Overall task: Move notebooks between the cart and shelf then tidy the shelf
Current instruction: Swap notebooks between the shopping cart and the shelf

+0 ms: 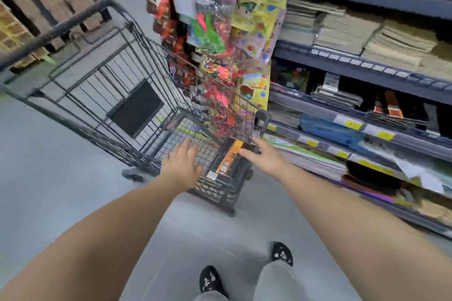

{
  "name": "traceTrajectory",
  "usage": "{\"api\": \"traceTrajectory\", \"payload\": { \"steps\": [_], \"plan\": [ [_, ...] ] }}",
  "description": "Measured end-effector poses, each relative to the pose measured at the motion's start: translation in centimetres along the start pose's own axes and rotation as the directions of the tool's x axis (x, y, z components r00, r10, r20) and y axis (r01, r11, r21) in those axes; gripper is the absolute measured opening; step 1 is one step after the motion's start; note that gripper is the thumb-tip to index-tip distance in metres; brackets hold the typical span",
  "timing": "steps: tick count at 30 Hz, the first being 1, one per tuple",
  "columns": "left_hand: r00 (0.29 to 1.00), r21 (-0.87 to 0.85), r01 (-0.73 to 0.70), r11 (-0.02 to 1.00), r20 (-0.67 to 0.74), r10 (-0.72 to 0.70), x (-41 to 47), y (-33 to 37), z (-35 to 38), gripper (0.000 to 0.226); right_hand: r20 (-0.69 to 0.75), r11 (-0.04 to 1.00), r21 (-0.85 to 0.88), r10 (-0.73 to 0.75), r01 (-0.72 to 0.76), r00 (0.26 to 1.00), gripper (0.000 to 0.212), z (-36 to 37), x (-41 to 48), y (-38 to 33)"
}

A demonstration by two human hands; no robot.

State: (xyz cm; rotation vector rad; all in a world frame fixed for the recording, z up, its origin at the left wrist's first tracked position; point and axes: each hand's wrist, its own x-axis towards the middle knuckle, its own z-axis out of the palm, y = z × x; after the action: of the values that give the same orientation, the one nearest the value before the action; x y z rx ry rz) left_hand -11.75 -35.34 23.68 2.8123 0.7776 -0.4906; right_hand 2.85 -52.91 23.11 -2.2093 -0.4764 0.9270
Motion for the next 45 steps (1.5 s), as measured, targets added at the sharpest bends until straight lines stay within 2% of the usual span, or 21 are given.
{"api": "traceTrajectory", "payload": {
  "steps": [4,6,10,15,21,25,31,35,40,43,45],
  "plan": [
    [1.0,-0.04,0.013,0.999,-0.02,-0.013,0.2,-4.2,0.1,0.061,0.021,0.974,-0.212,-0.081,0.084,0.996,0.085,3.2,0.4,-1.3],
    [1.0,-0.048,0.006,0.999,-0.019,-0.007,0.8,-5.4,0.4,0.061,0.049,0.961,-0.268,-0.061,0.072,0.997,0.083,4.3,1.1,-1.8],
    [1.0,-0.105,-0.02,0.994,-0.01,0.019,2.3,-6.0,0.3,0.06,0.069,0.961,-0.275,-0.006,0.025,0.998,0.089,6.0,3.5,-2.0],
    [0.997,-0.125,-0.039,0.991,0.055,0.046,5.7,-6.2,0.0,0.061,0.133,0.959,-0.284,0.052,-0.012,0.99,0.079,7.6,7.7,-1.8],
    [0.974,-0.189,0.039,0.981,0.228,0.005,11.3,-6.3,0.3,0.062,0.131,0.968,-0.179,0.198,-0.173,0.971,0.075,9.5,12.2,-0.7],
    [0.941,-0.207,0.073,0.976,0.339,0.002,14.7,-6.0,2.8,0.058,0.046,0.944,-0.074,0.327,-0.323,0.944,0.064,9.8,13.7,0.8],
    [0.87,-0.273,0.126,0.954,0.493,0.026,18.4,-5.5,5.9,0.051,-0.084,0.884,0.025,0.466,-0.466,0.881,0.052,11.3,15.3,3.3],
    [0.802,-0.37,0.229,0.9,0.595,0.04,21.6,-4.6,8.4,0.057,-0.212,0.845,0.228,0.529,-0.485,0.822,0.041,12.9,16.7,3.9],
    [0.705,-0.326,0.242,0.914,0.706,0.065,24.8,-3.5,12.7,0.076,-0.375,0.774,0.446,0.618,-0.449,0.692,0.029,15.2,18.3,3.9],
    [0.709,-0.301,0.251,0.92,0.704,0.037,25.8,-2.0,15.1,0.085,-0.448,0.76,0.486,0.641,-0.432,0.623,0.027,16.2,19.1,4.3],
    [0.705,-0.265,0.263,0.928,0.709,0.002,26.0,-1.2,16.4,0.091,-0.477,0.771,0.449,0.634,-0.451,0.609,0.036,16.9,19.7,4.7]
  ]
}}
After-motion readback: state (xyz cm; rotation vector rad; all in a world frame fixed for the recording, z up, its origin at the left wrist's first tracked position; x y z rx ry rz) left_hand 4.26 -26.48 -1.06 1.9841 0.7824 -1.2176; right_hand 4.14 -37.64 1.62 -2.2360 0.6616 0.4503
